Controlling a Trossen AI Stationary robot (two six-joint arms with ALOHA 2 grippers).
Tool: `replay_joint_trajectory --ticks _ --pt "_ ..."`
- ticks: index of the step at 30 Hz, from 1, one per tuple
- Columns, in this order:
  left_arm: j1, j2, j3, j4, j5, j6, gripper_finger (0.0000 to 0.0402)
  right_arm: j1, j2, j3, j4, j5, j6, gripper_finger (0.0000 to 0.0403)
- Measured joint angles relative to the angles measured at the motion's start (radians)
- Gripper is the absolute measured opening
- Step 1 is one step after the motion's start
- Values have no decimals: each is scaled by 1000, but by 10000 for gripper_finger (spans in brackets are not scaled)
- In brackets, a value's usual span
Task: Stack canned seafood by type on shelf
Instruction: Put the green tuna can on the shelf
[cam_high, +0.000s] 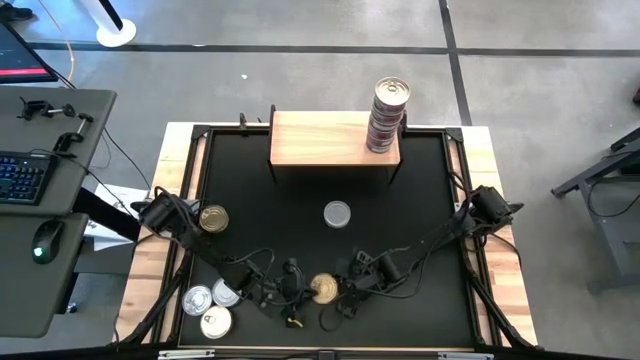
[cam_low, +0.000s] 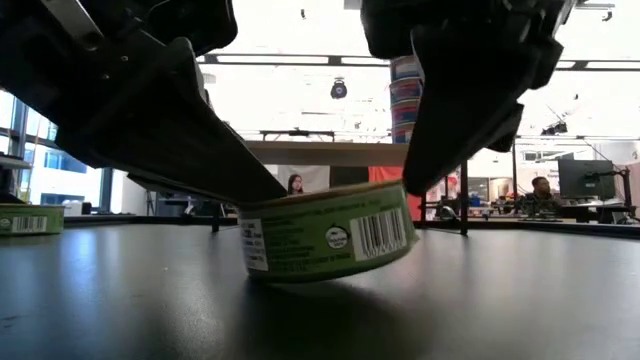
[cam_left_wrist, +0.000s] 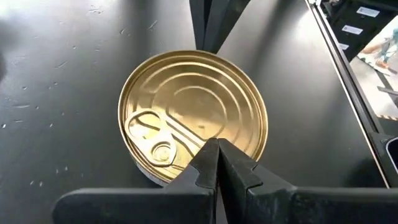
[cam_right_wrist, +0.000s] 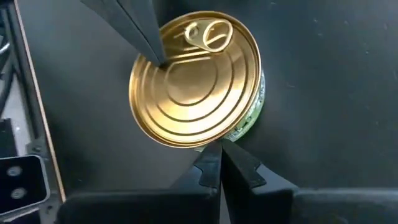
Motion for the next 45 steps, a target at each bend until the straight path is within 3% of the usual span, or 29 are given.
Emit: replay_joint_trajectory --ticks 13,17,23,26,29,37,40,45 --pt "-27 -11 -4 -94 9 26 0 -10 -1 149 -10 16 -143 0" --pt "-44 -19 -6 -130 5 0 0 -23 -2 231 -123 26 -208 0" --pt "-70 -117 -6 -321 -10 -7 0 -66 -6 362 -202 27 -235 6" --pt "-83 -181 -5 -465 -23 -38 0 -96 -6 385 -173 28 -247 39" --pt "-100 -253 -21 -601 -67 -64 0 -118 2 386 -136 30 -247 99" --pt "-156 -554 -275 -632 -192 -313 0 -130 78 386 -40 36 -261 272" --pt "-176 -654 -343 -622 -220 -359 0 -135 120 386 -50 49 -236 304" --pt "-179 -737 -377 -638 -255 -305 0 -146 193 386 -84 147 -171 313"
